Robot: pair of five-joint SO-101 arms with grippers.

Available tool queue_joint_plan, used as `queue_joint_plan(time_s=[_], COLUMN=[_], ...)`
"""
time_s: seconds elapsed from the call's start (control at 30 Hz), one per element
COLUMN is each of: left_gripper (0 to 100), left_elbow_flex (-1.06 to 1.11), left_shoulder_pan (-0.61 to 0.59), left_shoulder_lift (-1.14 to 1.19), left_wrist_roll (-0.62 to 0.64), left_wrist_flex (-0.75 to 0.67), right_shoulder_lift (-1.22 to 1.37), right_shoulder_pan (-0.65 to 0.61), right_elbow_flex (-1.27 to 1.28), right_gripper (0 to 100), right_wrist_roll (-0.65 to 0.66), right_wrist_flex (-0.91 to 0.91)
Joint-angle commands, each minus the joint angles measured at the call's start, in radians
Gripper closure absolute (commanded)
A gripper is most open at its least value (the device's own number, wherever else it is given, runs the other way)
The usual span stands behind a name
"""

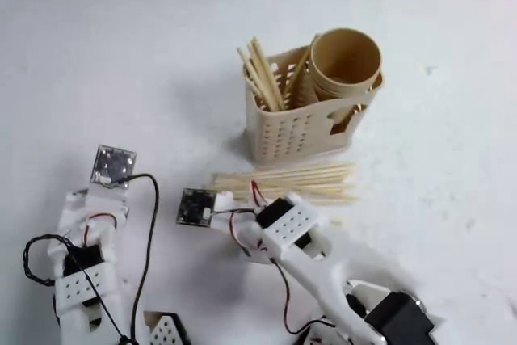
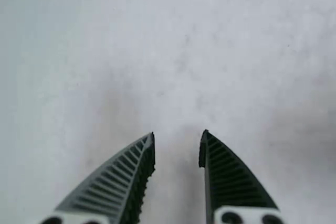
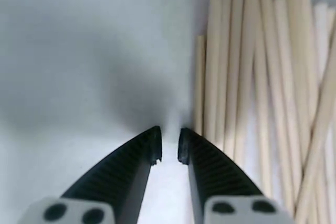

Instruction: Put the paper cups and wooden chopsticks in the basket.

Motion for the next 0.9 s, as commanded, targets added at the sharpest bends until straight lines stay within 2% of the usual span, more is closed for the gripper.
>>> queue_joint_plan(time_s=[0.0, 0.07, 0.37, 0.7, 0.87], left_gripper=[85, 85, 85, 85, 85], left_elbow_flex=[-0.003, -0.003, -0.003, -0.003, -0.003], left_shoulder_pan=[0.015, 0.015, 0.015, 0.015, 0.015], left_shoulder_lift=[-0.012, -0.012, -0.012, -0.012, -0.012], left_wrist_roll=[0.005, 0.005, 0.005, 0.005, 0.005], left_wrist_flex=[-0.02, -0.02, -0.02, -0.02, -0.02], right_shoulder_lift=[-0.002, -0.002, -0.035, -0.292, -0.214], right_shoulder_pan=[0.019, 0.019, 0.022, 0.102, 0.102], right_elbow_flex=[0.011, 0.011, 0.0, 0.012, 0.038], right_gripper=[93.3, 98.0, 98.1, 97.9, 89.7], right_wrist_roll=[0.021, 0.034, 0.032, 0.032, 0.032], right_wrist_flex=[-0.042, -0.042, -0.007, 0.114, 0.042])
